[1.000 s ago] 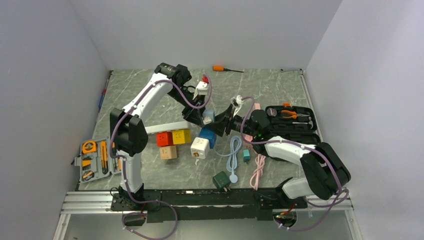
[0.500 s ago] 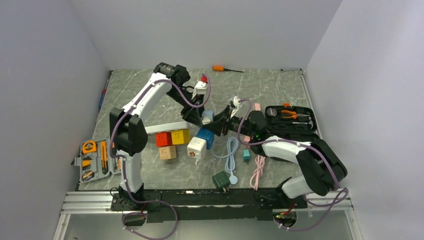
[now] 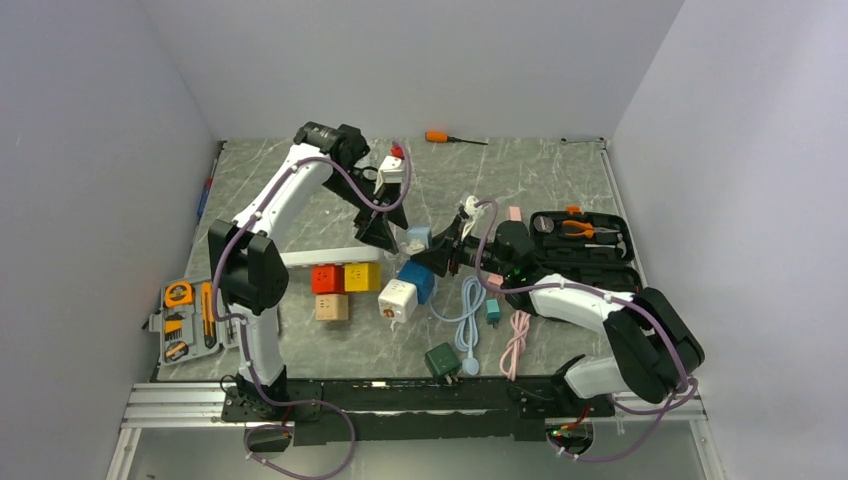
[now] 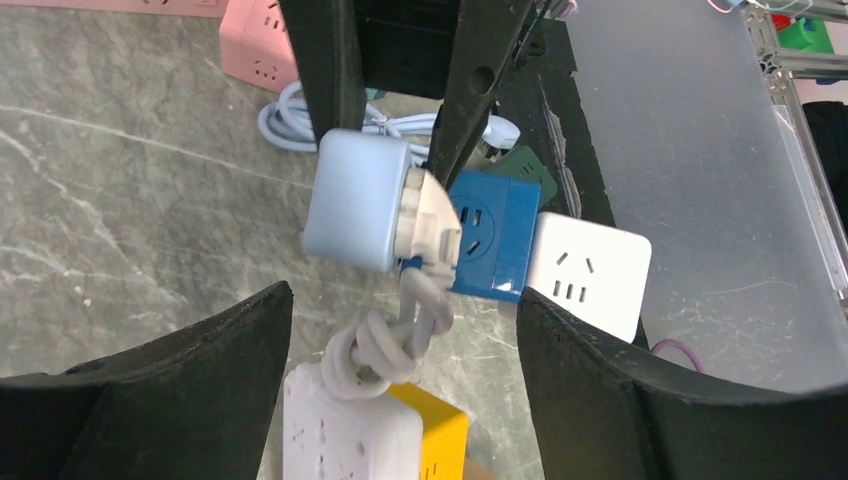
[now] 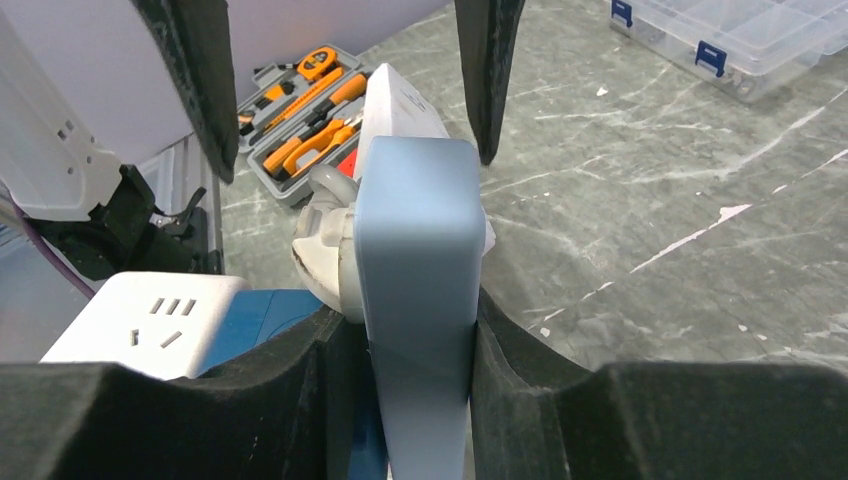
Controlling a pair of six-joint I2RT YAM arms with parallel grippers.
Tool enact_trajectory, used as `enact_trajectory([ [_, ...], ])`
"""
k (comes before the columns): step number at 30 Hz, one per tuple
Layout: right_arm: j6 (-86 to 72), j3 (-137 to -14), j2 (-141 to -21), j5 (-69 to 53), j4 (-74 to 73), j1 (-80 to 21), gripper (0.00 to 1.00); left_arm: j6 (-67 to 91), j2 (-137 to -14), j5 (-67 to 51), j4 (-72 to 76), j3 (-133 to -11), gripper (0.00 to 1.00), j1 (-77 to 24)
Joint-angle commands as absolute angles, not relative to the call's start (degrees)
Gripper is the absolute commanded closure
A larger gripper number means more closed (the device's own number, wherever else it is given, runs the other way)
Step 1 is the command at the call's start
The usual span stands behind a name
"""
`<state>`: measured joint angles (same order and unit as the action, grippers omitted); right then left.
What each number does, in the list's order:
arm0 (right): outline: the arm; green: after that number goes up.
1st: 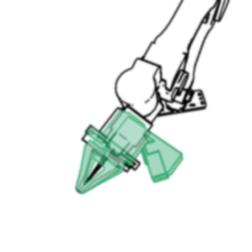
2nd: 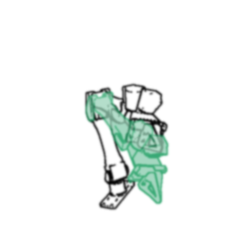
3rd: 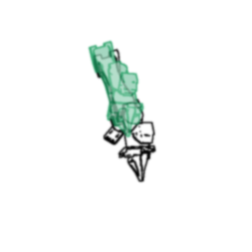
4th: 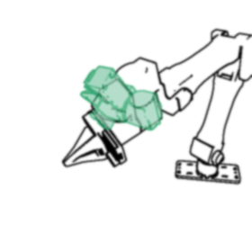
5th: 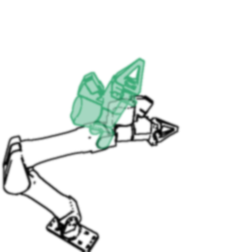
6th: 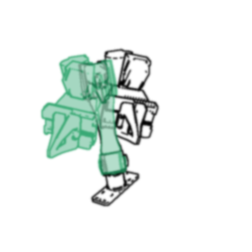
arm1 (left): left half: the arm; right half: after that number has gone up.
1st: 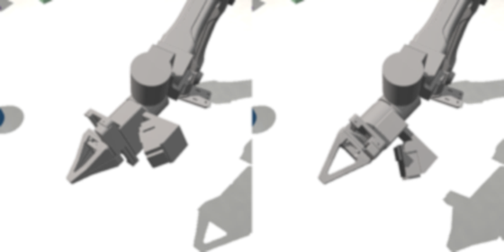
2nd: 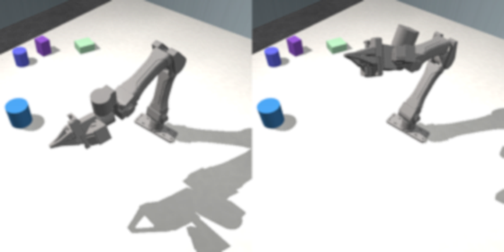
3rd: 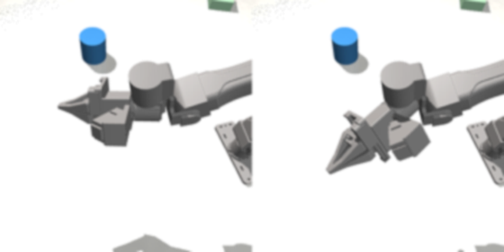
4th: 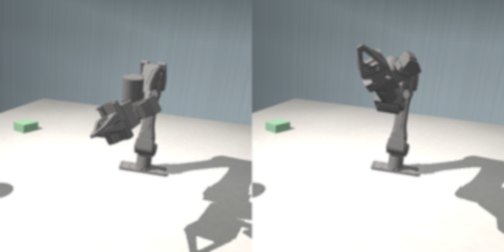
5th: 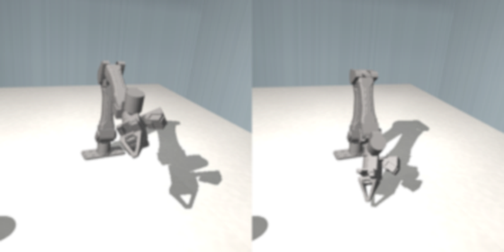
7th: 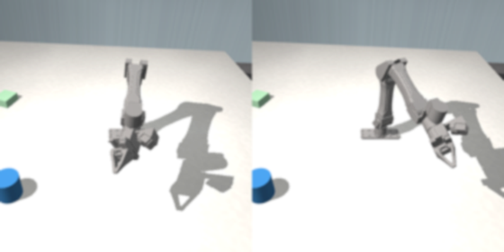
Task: Pull the plug off the socket
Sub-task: Remove the plug from the socket.
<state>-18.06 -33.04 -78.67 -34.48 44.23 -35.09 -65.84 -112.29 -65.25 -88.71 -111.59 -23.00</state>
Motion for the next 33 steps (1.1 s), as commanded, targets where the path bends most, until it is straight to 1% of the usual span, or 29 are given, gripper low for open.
enact_trajectory([
  [1,-17.44,-34.07,-73.33,-34.43,49.34,-34.62,1.00,-67.58,-109.47,-64.65,-89.51,-112.68,0.17,-21.03],
  [6,-17.59,-34.86,-72.76,-33.75,50.06,-34.53,1.00,-67.55,-110.15,-64.89,-88.60,-108.38,0.23,-22.76],
  [10,-17.64,-35.80,-72.75,-33.74,50.28,-34.54,1.00,-66.28,-110.68,-64.80,-86.30,-105.98,0.30,-25.53],
  [16,-19.15,-36.96,-74.69,-34.09,52.30,-34.55,1.00,-65.42,-113.79,-66.00,-87.88,-111.82,0.42,-26.57],
  [18,-19.08,-37.16,-75.26,-33.74,52.47,-34.49,1.00,-66.23,-114.59,-66.09,-89.64,-113.04,0.49,-26.92],
  [19,-18.95,-37.25,-75.45,-33.67,52.39,-34.58,1.00,-66.28,-114.67,-65.90,-89.87,-113.03,0.54,-27.05],
  [22,-18.48,-37.35,-75.39,-34.32,51.84,-34.62,1.00,-66.50,-114.17,-65.38,-89.50,-112.56,0.74,-26.97],
  [25,-18.28,-37.63,-75.30,-35.55,50.54,-34.54,0.83,-65.42,-113.84,-65.28,-88.26,-112.47,0.92,-26.99],
  [27,-18.27,-37.26,-74.86,-36.04,50.45,-34.55,0.74,-64.87,-114.07,-65.58,-87.95,-113.03,1.00,-26.98],
  [30,-17.52,-36.39,-73.71,-36.21,49.04,-34.54,0.61,-64.73,-113.89,-65.94,-88.06,-113.97,1.00,-26.69],
  [33,-16.72,-35.43,-72.67,-36.51,47.17,-34.56,0.54,-64.81,-113.40,-66.28,-88.35,-114.20,1.00,-25.86],
])
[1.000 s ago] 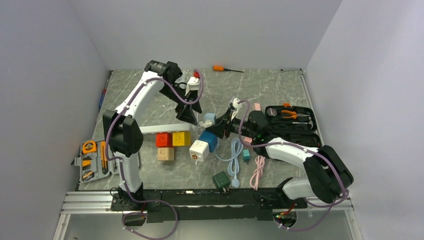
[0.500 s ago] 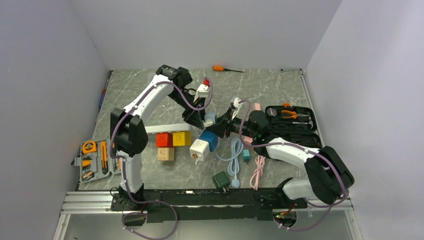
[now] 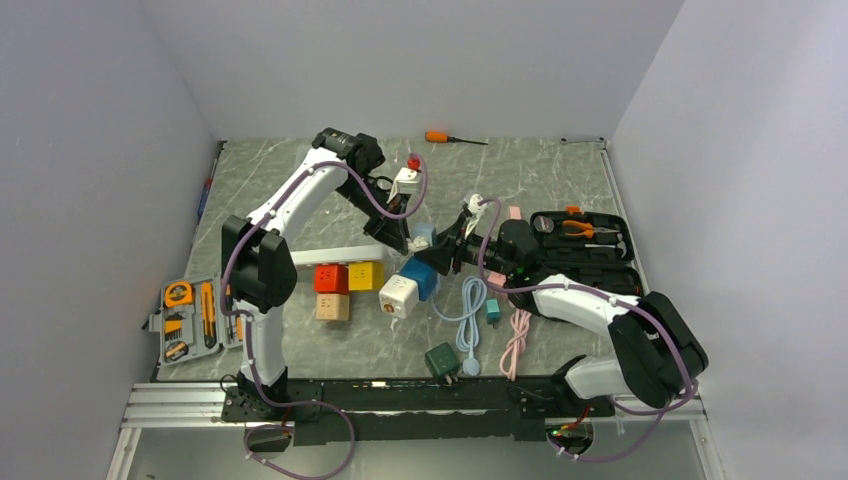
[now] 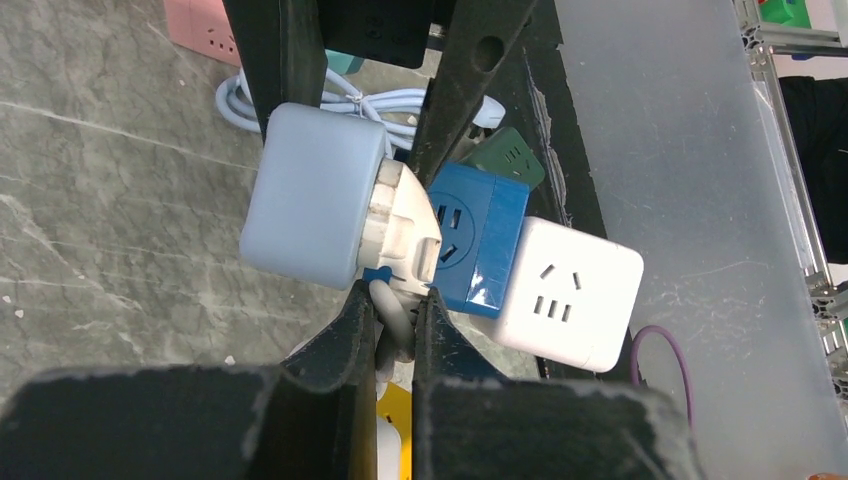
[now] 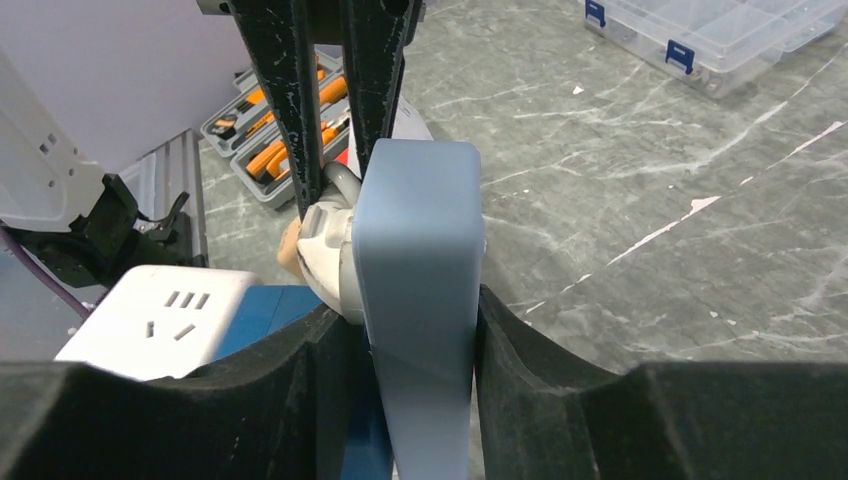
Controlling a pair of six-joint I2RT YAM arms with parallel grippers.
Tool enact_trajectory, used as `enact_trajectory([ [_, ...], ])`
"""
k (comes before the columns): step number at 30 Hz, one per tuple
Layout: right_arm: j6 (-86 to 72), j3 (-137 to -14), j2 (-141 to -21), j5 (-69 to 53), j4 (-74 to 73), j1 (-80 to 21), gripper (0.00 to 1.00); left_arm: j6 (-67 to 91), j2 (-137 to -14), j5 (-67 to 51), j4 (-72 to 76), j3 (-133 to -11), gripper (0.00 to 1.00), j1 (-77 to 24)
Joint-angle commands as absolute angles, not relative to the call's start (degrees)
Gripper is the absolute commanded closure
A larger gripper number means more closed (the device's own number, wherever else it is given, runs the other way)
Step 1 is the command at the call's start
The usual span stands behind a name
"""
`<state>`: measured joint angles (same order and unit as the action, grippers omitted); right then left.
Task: Pull the plug off the socket
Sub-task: Remove the plug from the socket.
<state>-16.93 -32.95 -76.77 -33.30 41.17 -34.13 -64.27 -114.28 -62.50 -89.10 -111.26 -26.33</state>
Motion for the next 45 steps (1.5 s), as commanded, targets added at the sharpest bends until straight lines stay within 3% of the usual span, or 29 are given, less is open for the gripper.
enact_trajectory([
  [1,-16.76,-34.93,-72.45,-36.67,47.10,-34.54,0.54,-64.94,-113.30,-66.21,-88.60,-114.29,1.00,-25.58],
  [7,-17.37,-33.14,-70.98,-37.40,46.70,-34.46,0.49,-65.26,-112.82,-65.61,-89.12,-114.10,1.00,-24.58],
  [26,-16.42,-31.34,-73.59,-33.00,45.57,-34.94,0.50,-58.55,-110.33,-67.74,-83.41,-112.24,1.00,-22.95],
  [37,-15.18,-33.74,-74.39,-29.40,39.81,-35.56,0.35,-55.16,-109.21,-68.28,-80.19,-110.85,1.00,-22.97],
  [43,-14.85,-32.93,-75.04,-26.78,39.49,-35.76,0.36,-55.39,-108.74,-68.56,-80.27,-110.20,1.00,-22.94],
  [45,-15.12,-32.67,-75.12,-25.94,40.44,-35.79,0.42,-55.81,-109.20,-68.88,-81.19,-110.80,1.00,-22.94],
])
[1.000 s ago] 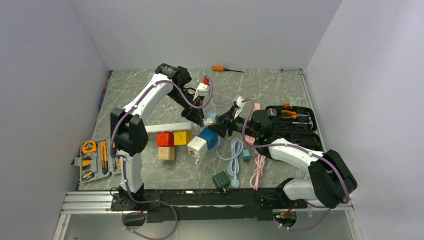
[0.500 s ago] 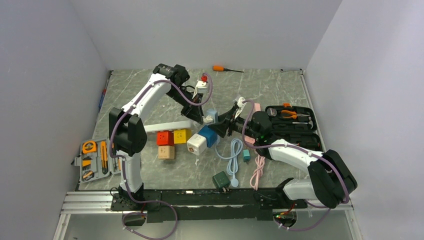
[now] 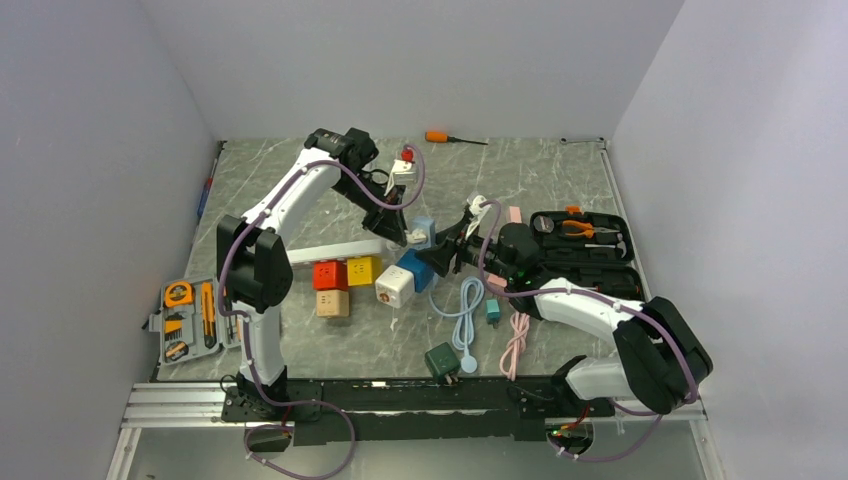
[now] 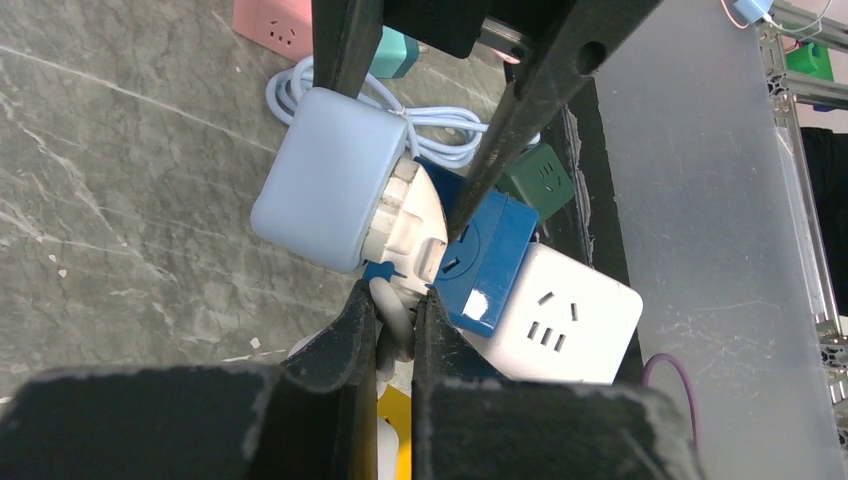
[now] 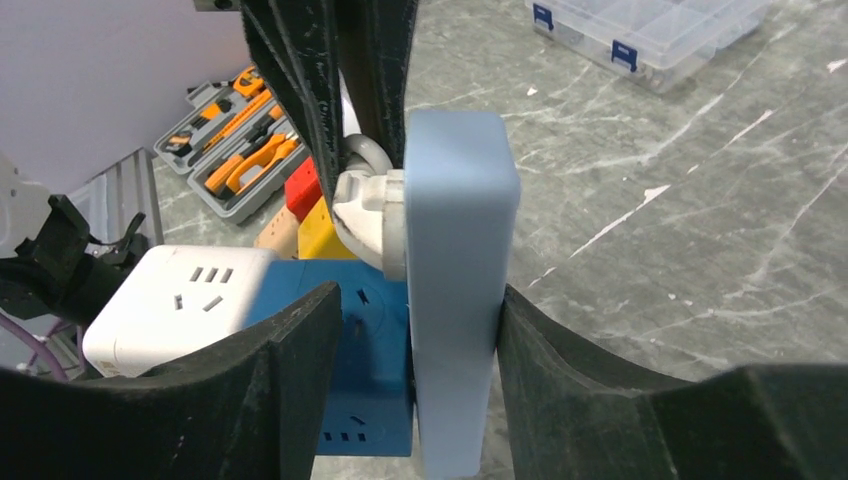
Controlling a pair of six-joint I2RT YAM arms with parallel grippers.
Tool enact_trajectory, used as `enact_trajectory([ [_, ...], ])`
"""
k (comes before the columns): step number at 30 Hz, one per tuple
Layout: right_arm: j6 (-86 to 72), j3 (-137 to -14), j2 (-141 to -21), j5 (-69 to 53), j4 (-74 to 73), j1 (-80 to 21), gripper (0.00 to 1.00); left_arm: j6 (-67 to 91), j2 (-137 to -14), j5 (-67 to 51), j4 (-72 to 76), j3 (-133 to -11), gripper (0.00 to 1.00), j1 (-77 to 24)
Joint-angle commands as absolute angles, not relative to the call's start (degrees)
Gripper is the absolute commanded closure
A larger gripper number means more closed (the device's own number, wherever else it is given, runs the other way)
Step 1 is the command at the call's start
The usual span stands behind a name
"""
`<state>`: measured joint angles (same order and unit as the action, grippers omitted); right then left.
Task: Pull the plug off the socket
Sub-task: Remove the plug from the socket.
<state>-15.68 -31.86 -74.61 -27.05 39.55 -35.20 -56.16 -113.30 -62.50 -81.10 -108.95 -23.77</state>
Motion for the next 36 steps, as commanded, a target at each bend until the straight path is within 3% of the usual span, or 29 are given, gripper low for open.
enact_trajectory([
  [1,-15.39,-32.84,-75.28,-25.94,40.56,-35.73,0.48,-56.00,-109.35,-68.96,-81.47,-111.01,1.00,-22.99],
  [3,-15.25,-33.56,-76.07,-26.14,40.00,-35.81,0.57,-56.38,-109.35,-69.06,-81.94,-111.31,1.00,-22.94],
  [7,-16.25,-32.82,-76.89,-26.43,42.25,-35.75,0.66,-56.70,-108.77,-69.36,-81.85,-110.94,1.00,-22.94],
  [14,-17.81,-32.96,-75.86,-27.24,44.66,-35.81,0.99,-58.67,-109.25,-71.06,-84.32,-110.92,1.00,-23.15],
  [27,-21.73,-33.40,-79.09,-30.28,49.85,-35.66,1.00,-64.28,-110.46,-75.01,-89.84,-110.49,1.00,-26.33],
  [36,-17.99,-35.81,-80.12,-22.93,39.20,-33.22,1.00,-66.70,-105.14,-75.71,-90.40,-106.57,1.00,-26.54],
])
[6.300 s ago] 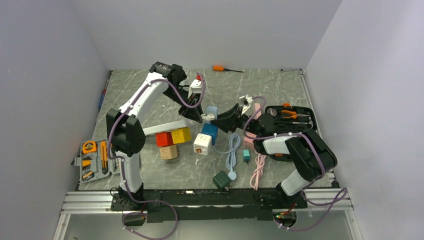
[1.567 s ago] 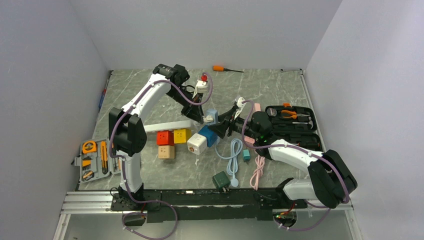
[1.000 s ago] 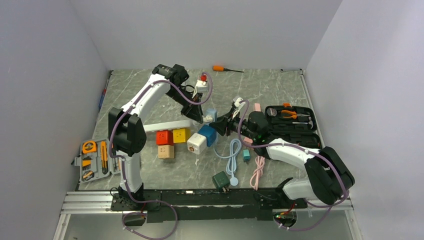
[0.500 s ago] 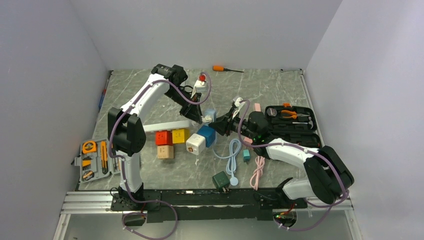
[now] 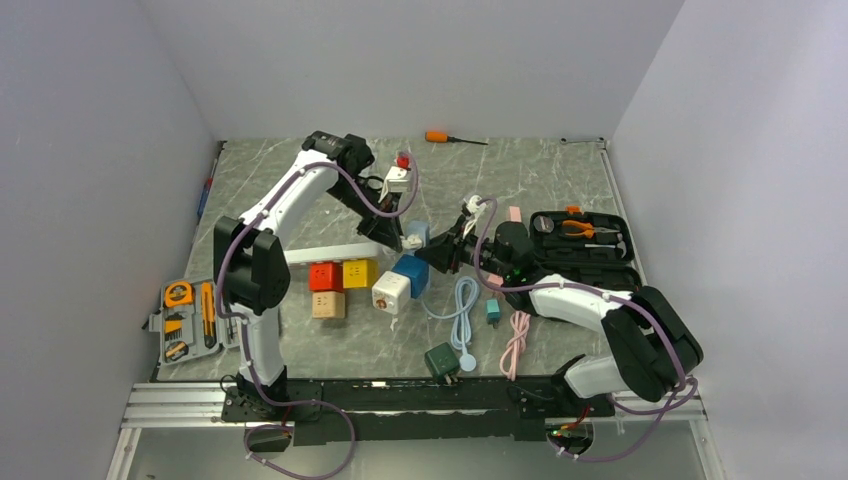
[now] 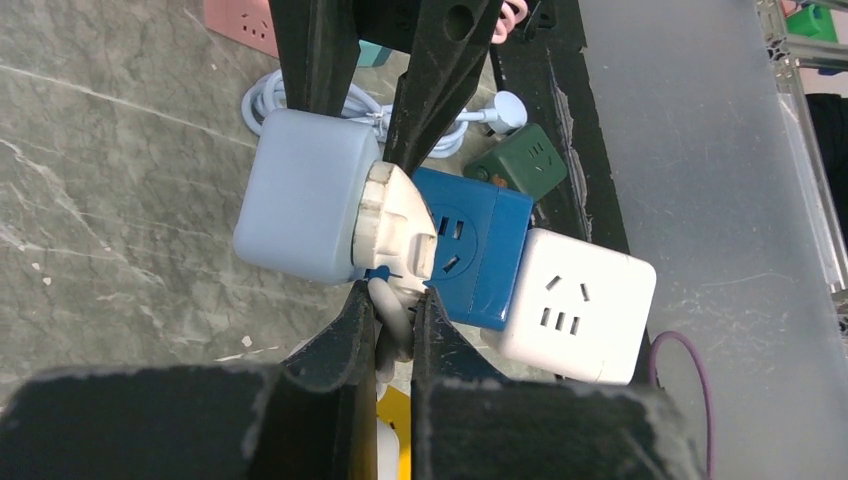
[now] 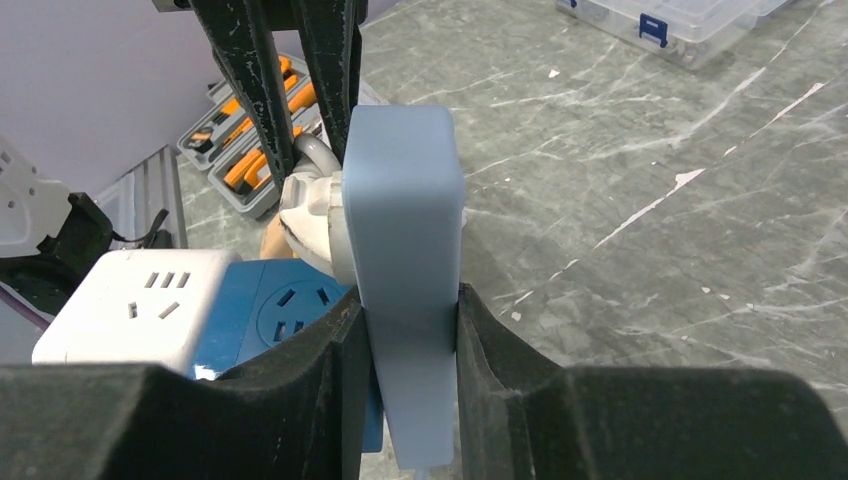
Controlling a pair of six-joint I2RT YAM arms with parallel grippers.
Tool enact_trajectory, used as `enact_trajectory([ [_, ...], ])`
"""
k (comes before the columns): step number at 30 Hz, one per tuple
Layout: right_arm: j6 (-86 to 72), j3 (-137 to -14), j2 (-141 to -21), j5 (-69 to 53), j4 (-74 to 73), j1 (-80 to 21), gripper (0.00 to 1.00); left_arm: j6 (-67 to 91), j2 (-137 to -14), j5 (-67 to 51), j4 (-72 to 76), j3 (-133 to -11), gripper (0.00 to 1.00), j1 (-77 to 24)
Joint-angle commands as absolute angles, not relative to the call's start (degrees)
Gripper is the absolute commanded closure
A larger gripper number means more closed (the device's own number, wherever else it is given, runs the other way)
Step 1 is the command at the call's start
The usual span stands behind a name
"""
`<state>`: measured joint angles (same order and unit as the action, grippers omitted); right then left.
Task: Pull the plug off the socket
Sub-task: Remove the plug from the socket, then place the plug at the center of the board.
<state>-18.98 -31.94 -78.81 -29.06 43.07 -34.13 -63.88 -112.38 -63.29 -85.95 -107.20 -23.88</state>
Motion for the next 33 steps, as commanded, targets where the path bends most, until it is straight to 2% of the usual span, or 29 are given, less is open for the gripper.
enact_trajectory([
  [1,-17.68,-35.94,-80.23,-21.96,38.65,-32.89,1.00,-67.09,-104.21,-75.86,-90.36,-105.84,1.00,-26.54],
  [13,-17.05,-37.66,-84.38,-12.52,34.39,-28.81,1.00,-67.88,-99.52,-76.53,-90.35,-103.30,1.00,-28.51],
  [23,-17.95,-36.51,-85.76,-17.27,39.03,-24.43,1.00,-69.29,-96.03,-74.11,-90.44,-97.23,1.00,-30.50],
  [33,-17.60,-33.00,-81.10,-25.38,41.53,-24.52,1.00,-68.79,-106.48,-68.01,-90.05,-108.64,1.00,-20.18],
])
